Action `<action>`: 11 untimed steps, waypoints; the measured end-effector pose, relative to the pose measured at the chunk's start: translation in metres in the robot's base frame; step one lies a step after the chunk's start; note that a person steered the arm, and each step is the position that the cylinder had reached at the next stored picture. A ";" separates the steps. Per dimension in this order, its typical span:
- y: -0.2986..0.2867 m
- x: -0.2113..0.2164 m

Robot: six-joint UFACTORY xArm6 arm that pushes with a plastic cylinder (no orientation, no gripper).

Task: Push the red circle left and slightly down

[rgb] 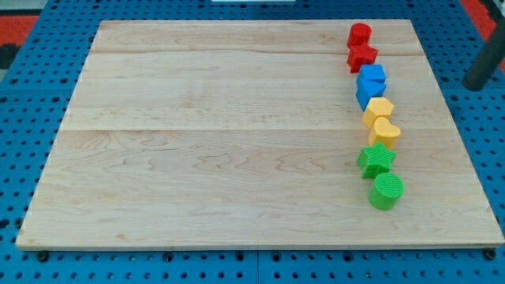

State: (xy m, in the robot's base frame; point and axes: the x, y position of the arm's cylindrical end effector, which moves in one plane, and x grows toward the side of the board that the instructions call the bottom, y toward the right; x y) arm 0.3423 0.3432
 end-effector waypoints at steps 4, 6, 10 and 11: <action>-0.056 -0.066; -0.102 -0.093; -0.290 0.029; -0.248 -0.009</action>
